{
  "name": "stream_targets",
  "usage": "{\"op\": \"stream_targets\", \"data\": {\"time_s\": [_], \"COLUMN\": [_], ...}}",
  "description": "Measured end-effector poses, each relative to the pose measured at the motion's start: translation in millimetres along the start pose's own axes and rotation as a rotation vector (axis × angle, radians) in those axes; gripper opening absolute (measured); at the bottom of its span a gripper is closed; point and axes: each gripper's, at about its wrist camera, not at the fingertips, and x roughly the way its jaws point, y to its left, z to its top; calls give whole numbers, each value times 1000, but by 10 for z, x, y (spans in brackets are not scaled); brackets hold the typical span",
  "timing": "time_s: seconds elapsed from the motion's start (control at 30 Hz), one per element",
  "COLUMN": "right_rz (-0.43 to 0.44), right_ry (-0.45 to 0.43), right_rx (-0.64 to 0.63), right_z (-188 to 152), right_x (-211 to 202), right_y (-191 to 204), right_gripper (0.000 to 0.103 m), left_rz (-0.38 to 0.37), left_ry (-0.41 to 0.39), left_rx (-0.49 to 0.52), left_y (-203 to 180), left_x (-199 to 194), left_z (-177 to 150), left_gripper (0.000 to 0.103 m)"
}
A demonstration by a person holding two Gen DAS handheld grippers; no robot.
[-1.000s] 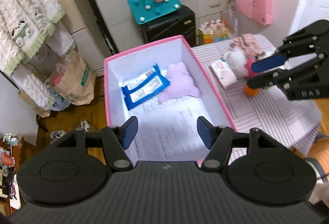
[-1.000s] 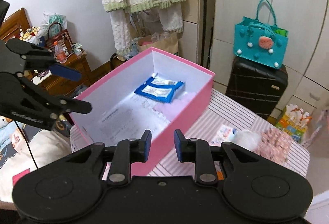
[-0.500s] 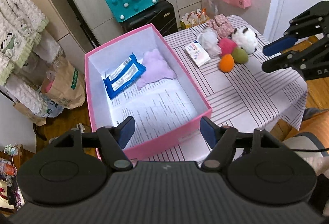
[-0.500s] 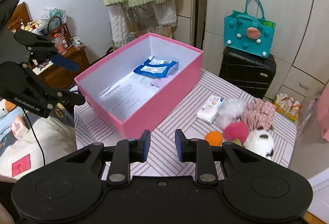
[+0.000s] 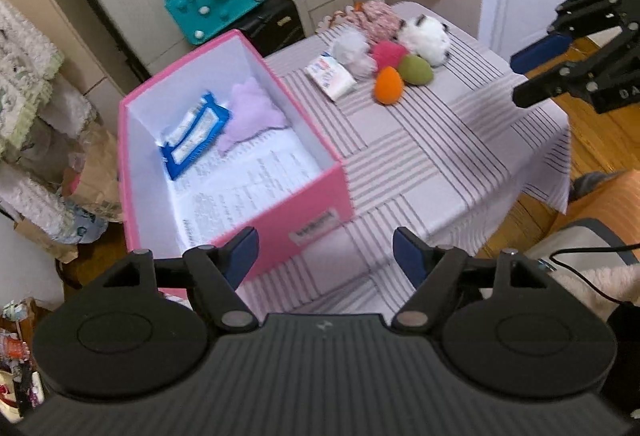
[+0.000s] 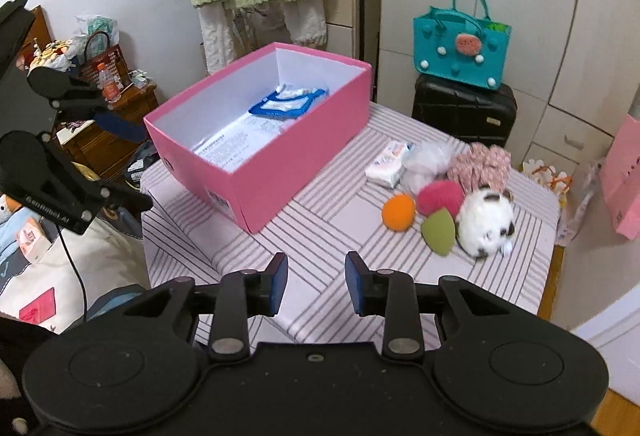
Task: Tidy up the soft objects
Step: 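Raise the left tool out of the box toward the remaining items, then move the left tool to the orange sponge while the right tool approaches the green sponge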
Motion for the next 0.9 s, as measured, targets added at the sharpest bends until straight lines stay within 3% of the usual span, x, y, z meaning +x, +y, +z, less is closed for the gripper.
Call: {"op": "stream_targets", "data": {"time_s": [0.33,0.47,0.9], "right_rz": [-24,-77,-143], "right_ry": [-44,-92,-230], "right_rx": [75,90,90], "right_z": [-437,-542,-658], "right_x": [81,95,342], "right_y": [-137,-206,-621], "right_gripper": [41,42,49], "left_rz": [-140,-169,-165], "left_ry": [-49,-76,-176], "left_rx": [30,20,-17], "left_y": [-383,-475,-634], "left_x": [177,287,754], "left_z": [-52,8,240], "left_gripper": [74,74,74]}}
